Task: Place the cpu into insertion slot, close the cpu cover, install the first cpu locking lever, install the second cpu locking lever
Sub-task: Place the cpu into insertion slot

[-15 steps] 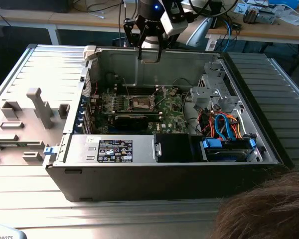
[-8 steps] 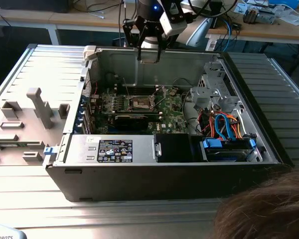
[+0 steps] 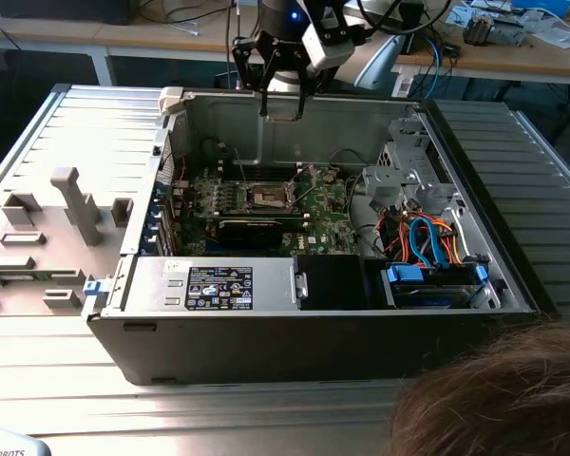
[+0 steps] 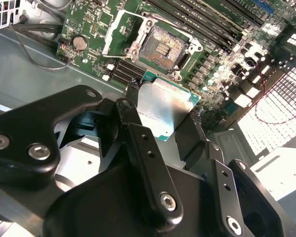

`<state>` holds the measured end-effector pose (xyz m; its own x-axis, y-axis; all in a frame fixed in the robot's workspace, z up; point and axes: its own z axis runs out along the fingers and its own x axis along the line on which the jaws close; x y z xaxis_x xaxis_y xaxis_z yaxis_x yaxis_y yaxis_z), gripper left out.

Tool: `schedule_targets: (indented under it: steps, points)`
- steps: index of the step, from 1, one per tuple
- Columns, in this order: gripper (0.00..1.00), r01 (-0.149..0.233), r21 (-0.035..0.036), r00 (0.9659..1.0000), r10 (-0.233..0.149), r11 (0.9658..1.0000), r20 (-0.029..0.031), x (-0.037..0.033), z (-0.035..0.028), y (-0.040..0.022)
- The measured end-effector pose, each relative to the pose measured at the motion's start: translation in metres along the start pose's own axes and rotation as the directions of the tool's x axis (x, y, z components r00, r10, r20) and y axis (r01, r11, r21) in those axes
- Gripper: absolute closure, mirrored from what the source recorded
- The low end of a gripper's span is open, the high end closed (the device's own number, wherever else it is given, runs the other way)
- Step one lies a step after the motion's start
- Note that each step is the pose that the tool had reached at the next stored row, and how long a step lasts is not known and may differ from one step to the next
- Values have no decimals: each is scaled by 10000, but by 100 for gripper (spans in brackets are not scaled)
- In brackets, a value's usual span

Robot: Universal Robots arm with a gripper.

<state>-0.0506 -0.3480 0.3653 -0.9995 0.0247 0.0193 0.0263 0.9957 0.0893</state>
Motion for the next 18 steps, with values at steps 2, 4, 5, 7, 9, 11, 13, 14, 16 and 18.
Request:
schedule_targets:
  steps: [2, 4, 5, 7, 9, 11, 13, 14, 16, 18]
  points:
    - [46, -1, 0, 10000, 1, 10000, 0, 4, 2, 0]
    - [46, -1, -1, 10000, 1, 10000, 1, 9, 4, -1]
    - [46, -1, 0, 10000, 1, 10000, 0, 11, 5, -1]
    - [46, 0, 0, 10000, 0, 10000, 0, 16, 7, -1]
    - [46, -1, -1, 10000, 1, 10000, 1, 21, 12, -2]
    - [46, -1, -1, 10000, 1, 10000, 0, 29, 18, -2]
    - [46, -1, 0, 10000, 1, 10000, 0, 35, 21, -3]
    - [46, 0, 0, 10000, 0, 10000, 0, 40, 23, -3]
    - [46, -1, 0, 10000, 1, 10000, 0, 51, 29, -4]
    - [46, 0, 0, 10000, 0, 10000, 0, 61, 33, -4]
